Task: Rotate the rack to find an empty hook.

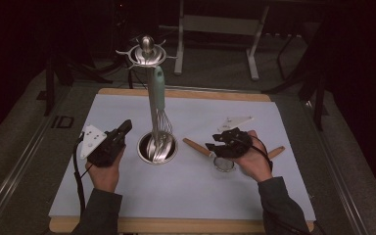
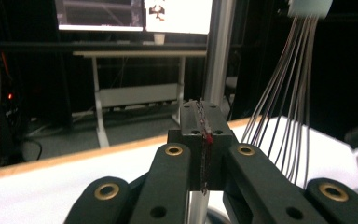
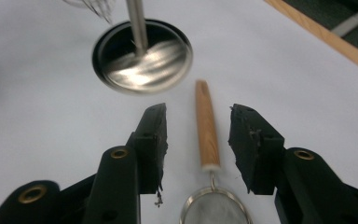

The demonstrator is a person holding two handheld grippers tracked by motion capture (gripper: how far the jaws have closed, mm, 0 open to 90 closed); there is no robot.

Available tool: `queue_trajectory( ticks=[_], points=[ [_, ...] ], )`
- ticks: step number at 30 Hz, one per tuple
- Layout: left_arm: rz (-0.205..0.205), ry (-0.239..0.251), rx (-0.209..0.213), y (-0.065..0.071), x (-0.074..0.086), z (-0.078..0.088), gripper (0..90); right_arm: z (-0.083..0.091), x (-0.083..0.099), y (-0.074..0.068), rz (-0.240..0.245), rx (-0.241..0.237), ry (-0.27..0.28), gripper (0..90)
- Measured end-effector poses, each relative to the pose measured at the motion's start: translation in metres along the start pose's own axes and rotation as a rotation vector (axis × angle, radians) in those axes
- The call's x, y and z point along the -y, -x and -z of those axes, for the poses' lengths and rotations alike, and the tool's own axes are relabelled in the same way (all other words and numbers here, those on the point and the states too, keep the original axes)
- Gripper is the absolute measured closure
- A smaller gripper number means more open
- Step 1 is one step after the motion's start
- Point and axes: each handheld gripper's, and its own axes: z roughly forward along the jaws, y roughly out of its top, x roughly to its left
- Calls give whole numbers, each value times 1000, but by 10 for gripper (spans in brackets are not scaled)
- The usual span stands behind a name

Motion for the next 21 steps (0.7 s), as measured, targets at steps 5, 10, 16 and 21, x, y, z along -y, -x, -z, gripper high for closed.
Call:
queue_trajectory(
  ticks=[5, 10, 16, 21],
  points=[
    [-15, 34, 10, 3, -14, -1, 895, 4, 31, 4, -22, 70, -23, 556],
    [0, 79, 22, 4, -27, -1, 895, 5, 61, 10, -66, 96, -48, 555],
    [5, 138, 42, 10, -47, -2, 896, 7, 82, 17, -114, 103, -45, 554],
    [-5, 191, 54, 16, -65, -3, 896, 10, 90, 20, -124, 121, -46, 551]
  ],
)
